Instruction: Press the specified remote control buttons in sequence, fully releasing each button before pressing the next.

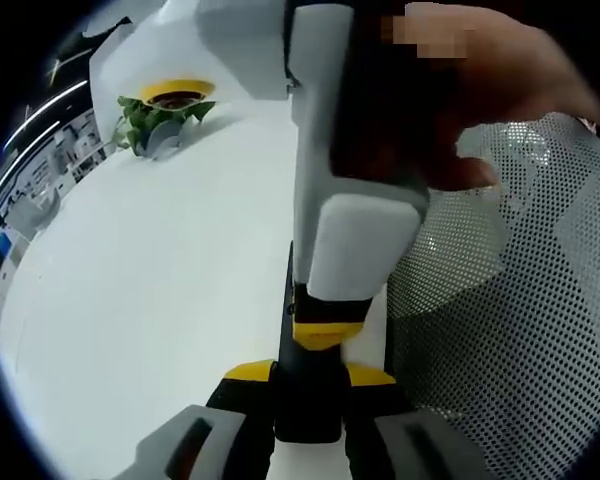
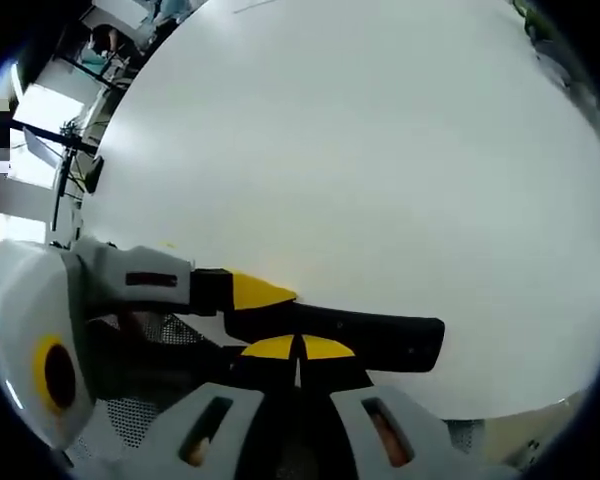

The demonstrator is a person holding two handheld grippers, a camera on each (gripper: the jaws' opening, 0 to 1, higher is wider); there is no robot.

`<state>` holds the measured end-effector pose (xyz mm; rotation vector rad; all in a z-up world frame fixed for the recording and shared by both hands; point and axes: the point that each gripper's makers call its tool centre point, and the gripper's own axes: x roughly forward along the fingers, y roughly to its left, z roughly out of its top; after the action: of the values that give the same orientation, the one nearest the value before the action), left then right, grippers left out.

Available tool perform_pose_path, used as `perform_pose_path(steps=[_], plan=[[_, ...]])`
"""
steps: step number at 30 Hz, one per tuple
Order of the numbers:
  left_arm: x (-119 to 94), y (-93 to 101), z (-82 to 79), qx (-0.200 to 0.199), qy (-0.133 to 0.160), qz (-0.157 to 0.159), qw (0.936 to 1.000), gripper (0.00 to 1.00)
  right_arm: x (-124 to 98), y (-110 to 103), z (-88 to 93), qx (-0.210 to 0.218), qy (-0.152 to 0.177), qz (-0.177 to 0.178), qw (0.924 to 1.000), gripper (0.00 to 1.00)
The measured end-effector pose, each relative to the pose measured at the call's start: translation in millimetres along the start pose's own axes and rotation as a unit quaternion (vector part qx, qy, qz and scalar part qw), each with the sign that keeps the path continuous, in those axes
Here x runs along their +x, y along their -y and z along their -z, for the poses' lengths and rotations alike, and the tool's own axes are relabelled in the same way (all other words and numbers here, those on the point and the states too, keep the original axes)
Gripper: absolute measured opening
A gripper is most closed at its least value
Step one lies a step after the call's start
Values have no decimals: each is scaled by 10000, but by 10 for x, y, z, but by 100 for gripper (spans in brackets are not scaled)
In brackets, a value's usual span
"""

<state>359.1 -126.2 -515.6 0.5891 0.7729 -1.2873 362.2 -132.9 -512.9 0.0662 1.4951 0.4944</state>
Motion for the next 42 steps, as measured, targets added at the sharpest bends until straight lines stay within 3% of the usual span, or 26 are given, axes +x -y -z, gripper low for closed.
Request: perform_pose_path(steps=[12, 19, 22, 24, 26, 31, 34, 42], plan=[[-2, 0, 8, -10, -4, 15, 10000, 25, 6, 6, -19, -7, -1, 34, 10000, 0], [1, -2, 7, -8, -8, 9, 10000, 25, 35, 4, -39, -269, -120, 389, 9988, 0], [4, -9, 6, -30, 3, 17, 10000, 25, 33, 0, -36, -324, -43, 542, 9980, 0], [3, -10, 4, -30, 4, 19, 10000, 25, 32, 7, -46, -610, 29, 685, 9958, 0], [6, -11, 5, -34, 5, 19, 10000, 25, 30, 5, -42, -525, 85, 698, 9961, 0], [9, -7, 7, -29, 5, 6, 10000, 25, 24, 3, -40, -662, 140, 564, 9961, 0], [7, -5, 3, -36, 19, 2, 10000, 25, 8, 5, -29, -378, 50, 331, 9987, 0], [6, 0, 7, -32, 18, 20, 10000, 25, -16, 71, -16, -381, 124, 206, 9990, 0]])
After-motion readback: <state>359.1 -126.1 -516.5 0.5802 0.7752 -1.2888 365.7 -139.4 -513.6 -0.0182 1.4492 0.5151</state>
